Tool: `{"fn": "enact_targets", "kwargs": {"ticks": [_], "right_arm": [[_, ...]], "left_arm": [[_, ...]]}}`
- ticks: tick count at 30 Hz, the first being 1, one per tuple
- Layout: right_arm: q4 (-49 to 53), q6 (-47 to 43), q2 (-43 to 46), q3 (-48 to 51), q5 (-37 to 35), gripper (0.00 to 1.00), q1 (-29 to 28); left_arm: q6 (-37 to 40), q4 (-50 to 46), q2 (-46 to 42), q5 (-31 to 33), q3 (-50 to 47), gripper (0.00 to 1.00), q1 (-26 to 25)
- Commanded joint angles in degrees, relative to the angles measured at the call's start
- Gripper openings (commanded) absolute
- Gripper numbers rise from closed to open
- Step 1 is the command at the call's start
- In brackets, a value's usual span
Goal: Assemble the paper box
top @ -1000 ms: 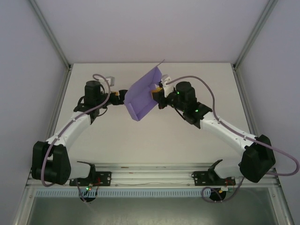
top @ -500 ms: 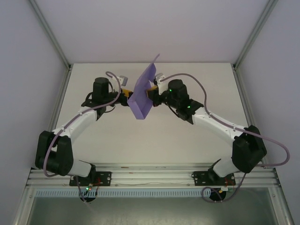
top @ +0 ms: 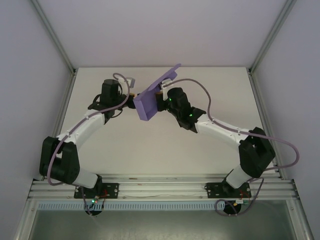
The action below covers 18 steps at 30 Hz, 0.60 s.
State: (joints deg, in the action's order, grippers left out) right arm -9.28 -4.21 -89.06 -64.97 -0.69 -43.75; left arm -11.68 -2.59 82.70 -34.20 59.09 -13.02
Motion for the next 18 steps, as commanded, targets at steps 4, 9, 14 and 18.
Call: {"fn": "enact_targets", "kwargs": {"ticks": [4,9,14,18], "right_arm": [[15.69,10.28,7.23,2.82,-9.01,0.06,1.37],[27.26,19.49,5.39,2.84,-14.04,0.05,1.85],[35.12,27.32,-2.51,-0.02,-13.96,0.05,1.80],[36.42,31.00,-7.98,-0.74,-9.93,0.05,1.43]], "left_arm": [[-7.42,-7.20,-1.83,17.65,-3.64,1.00,6.75],[-7.77,-7.15,-4.57,20.84,-7.71,1.00,10.12],[-6.51,-9.19,-6.72,22.51,-8.12,1.00,10.12],[-5.52,-8.54,-8.20,21.15,-9.69,1.00,10.12]]}}
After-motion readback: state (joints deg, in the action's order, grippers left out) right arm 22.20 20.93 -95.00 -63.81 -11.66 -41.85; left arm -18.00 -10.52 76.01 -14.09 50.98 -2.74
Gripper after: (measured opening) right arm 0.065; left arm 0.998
